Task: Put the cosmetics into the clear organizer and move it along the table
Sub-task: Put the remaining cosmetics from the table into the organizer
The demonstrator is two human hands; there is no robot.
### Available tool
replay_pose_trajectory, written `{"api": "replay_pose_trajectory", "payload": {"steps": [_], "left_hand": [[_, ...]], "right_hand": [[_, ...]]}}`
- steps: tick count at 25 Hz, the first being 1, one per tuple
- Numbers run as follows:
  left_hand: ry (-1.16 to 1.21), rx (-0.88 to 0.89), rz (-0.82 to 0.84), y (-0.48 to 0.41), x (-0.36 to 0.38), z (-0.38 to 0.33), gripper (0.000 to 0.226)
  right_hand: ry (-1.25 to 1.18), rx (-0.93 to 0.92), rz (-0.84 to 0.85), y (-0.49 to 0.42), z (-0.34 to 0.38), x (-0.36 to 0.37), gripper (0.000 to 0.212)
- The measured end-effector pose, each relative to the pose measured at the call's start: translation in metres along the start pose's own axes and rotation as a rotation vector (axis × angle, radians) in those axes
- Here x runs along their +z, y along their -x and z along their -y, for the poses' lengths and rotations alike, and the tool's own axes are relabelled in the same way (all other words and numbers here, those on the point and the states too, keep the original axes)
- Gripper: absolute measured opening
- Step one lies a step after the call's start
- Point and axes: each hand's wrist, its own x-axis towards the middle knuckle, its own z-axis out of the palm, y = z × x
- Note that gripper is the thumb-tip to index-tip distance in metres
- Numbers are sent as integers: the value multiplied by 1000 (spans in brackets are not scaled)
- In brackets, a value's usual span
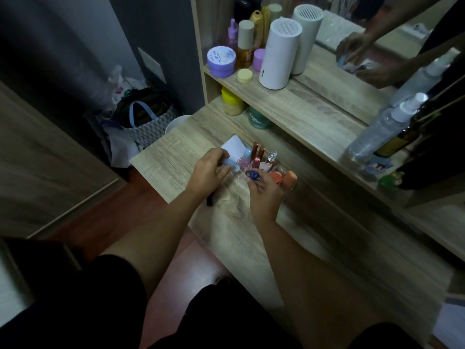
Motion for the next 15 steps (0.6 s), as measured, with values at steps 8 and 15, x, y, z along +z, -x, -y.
{"api": "replay_pose_trajectory", "payload": {"steps": [8, 15], "left_hand": [[-84, 48, 116, -12, 10, 4, 22], [-11, 25, 136, -13, 15, 3, 19]], "right_hand": [[74, 36, -7, -5, -1, 13, 29], [77, 89, 8, -8, -4, 23, 29]]}}
